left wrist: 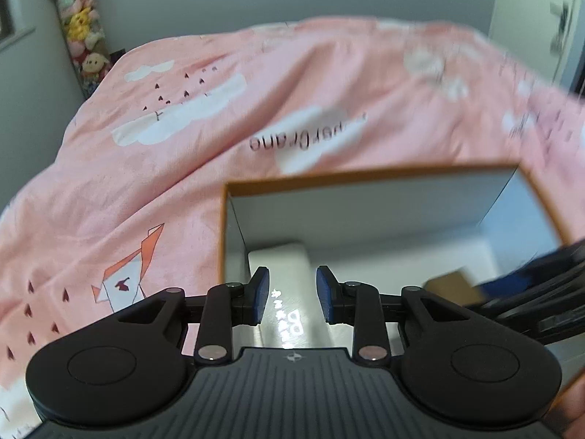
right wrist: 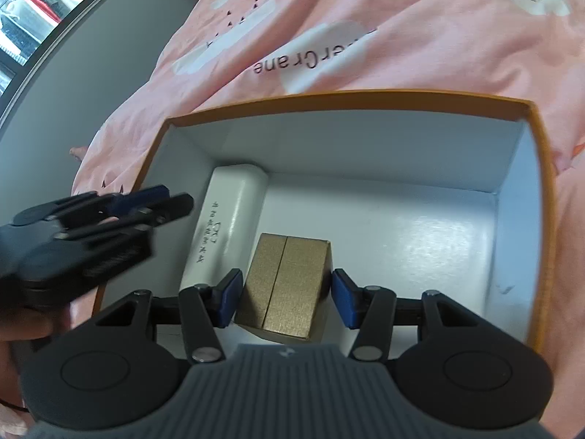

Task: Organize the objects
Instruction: 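Carry the glasses case and gold box over the orange box with both tools, then release the glasses case inside the orange box with the left tool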

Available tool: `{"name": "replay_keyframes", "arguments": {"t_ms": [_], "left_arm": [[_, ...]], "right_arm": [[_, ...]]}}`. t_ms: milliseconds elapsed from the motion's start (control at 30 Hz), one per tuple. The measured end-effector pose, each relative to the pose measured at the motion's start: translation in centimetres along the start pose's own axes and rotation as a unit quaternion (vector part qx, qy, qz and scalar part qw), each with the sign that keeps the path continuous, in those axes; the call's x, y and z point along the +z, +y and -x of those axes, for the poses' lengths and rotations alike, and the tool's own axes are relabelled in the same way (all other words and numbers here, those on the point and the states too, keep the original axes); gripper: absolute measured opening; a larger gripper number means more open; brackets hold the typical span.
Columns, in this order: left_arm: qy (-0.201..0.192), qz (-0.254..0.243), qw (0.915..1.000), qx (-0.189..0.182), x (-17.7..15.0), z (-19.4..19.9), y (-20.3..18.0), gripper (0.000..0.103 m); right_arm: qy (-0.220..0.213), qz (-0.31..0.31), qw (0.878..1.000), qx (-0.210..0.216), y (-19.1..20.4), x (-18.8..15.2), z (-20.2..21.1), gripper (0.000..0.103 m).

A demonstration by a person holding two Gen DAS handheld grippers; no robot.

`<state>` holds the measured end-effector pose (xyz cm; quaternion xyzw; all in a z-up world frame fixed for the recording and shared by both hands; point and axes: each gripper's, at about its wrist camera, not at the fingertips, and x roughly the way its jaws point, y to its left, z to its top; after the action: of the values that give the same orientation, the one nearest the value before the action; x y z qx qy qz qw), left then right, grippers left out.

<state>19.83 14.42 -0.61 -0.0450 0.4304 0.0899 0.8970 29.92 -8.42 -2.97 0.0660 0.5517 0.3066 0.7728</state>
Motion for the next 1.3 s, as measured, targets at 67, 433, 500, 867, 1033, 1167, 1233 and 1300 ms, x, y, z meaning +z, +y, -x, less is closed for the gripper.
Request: {"name": "replay_keyframes", "arguments": {"t_ms": [67, 433, 500, 867, 1033, 1167, 1233, 1300], "left_arm": [[-0.015, 0.031, 0.9993, -0.013, -0.1, 1.2, 1.3, 0.036], [0.006, 0.118, 0.9901, -0.076, -3.3, 2.5, 5.6, 0.047], [0.015, 0.111, 0.9906, -0.078, -3.8, 2.2, 5.6, 0.047], [0.066, 0.068, 0.989, -0.114, -4.9, 1.0, 5.7, 0.061], [0.117, -0.012, 0.9872, -0.107, -5.0, -0.2, 4.2, 0.068], [0.168, -0.053, 0.9777, -0.114, -4.8, -1.6, 3.8, 0.071], [0.192, -0.065, 0.9721, -0.117, -4.6, -2.4, 3.6, 0.071], [0.21, -0.072, 0.9687, -0.112, -4.5, -3.0, 3.5, 0.071]], "right_arm": [[0.005, 0.0, 1.0, 0.001, 0.6, 0.1, -0.6, 0.055], [0.064, -0.016, 0.998, -0.018, 3.5, 0.1, -4.5, 0.055], [0.065, -0.019, 0.998, -0.019, 4.0, 0.2, -4.7, 0.055], [0.061, -0.024, 0.998, -0.004, 5.0, 1.3, -5.9, 0.055], [0.064, 0.02, 0.997, -0.029, 4.7, 1.5, -5.0, 0.054], [0.078, 0.042, 0.996, -0.03, 3.9, 1.2, -4.3, 0.053], [0.085, 0.053, 0.995, -0.026, 3.8, 1.0, -4.3, 0.053], [0.091, 0.067, 0.993, -0.029, 3.9, 0.8, -4.4, 0.051]]}}
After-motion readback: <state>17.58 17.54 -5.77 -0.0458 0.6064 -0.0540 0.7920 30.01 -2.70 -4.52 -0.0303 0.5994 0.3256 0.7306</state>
